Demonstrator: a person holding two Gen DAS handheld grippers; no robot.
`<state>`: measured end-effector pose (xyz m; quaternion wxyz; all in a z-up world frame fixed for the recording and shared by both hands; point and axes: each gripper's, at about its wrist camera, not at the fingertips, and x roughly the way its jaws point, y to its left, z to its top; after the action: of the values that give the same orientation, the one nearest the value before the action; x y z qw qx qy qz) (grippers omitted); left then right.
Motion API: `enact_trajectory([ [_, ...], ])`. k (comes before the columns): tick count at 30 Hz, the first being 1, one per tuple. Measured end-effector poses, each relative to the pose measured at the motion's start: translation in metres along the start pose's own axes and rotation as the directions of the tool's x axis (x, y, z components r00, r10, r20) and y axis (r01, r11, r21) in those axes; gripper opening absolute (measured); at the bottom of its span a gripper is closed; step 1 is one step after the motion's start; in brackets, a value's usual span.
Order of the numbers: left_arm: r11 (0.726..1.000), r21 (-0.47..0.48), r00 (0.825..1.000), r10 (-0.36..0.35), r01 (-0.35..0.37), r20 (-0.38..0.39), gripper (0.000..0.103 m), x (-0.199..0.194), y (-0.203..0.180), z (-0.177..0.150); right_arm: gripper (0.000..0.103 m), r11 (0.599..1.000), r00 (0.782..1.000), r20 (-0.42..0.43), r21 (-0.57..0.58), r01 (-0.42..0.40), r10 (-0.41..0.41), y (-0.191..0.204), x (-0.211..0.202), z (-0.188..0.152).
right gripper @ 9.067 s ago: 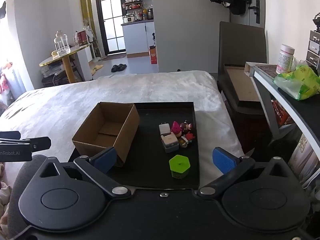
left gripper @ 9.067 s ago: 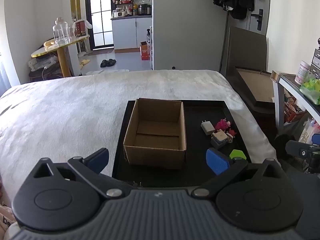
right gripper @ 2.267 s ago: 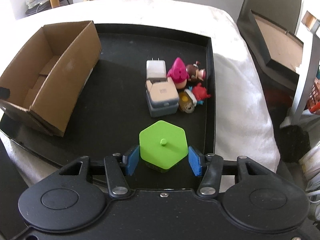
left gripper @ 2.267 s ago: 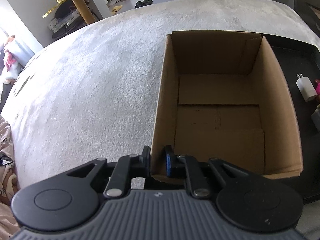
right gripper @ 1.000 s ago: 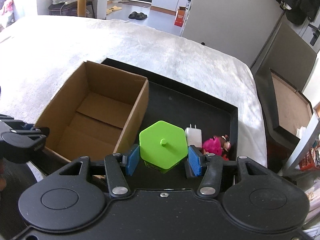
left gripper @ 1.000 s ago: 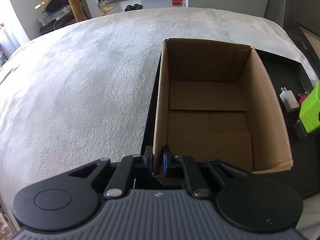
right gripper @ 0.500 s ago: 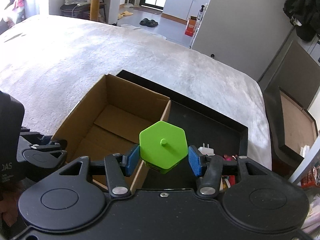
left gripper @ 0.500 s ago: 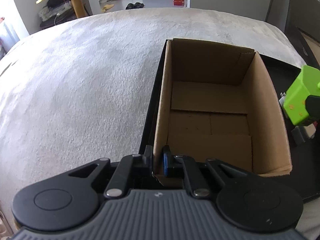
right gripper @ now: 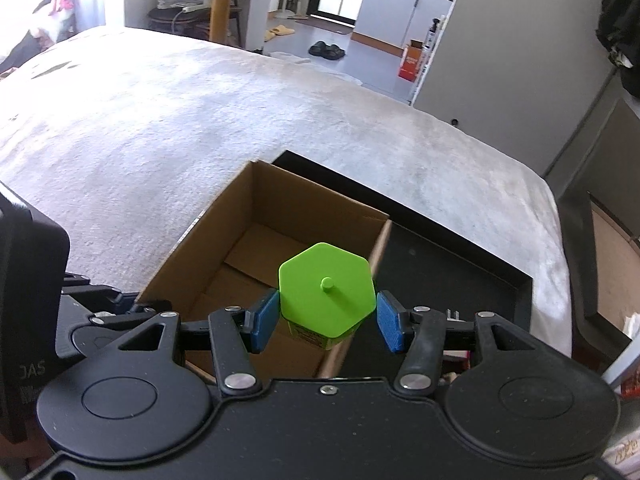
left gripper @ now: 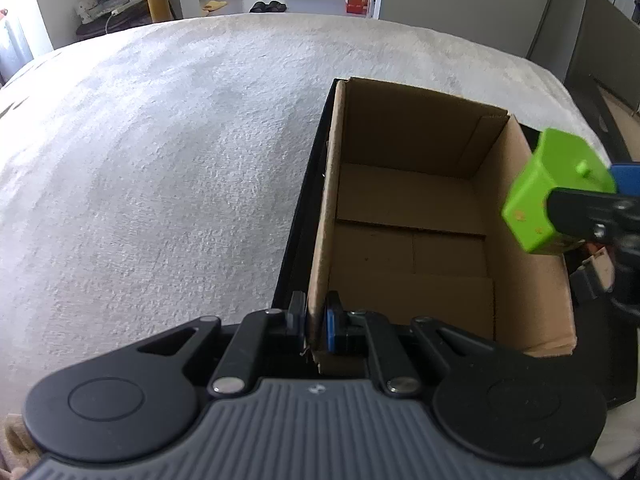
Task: Organize rigid objects
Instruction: 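Lift the green block with the right tool and carry it over the box, then open the right tool to drop the green block into the box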
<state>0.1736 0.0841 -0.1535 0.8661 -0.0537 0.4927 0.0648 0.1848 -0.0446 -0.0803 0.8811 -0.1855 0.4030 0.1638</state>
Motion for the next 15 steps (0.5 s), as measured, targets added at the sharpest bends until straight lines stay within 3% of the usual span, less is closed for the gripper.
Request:
enact_trajectory([
  [15, 0.998, -0.032, 0.998, -0.054, 0.054, 0.011, 0.009, 0.004, 0.009, 0.002, 0.053, 0.997, 0.996, 0.049, -0.023, -0.072, 0.073, 0.016, 0.006, 0.016],
])
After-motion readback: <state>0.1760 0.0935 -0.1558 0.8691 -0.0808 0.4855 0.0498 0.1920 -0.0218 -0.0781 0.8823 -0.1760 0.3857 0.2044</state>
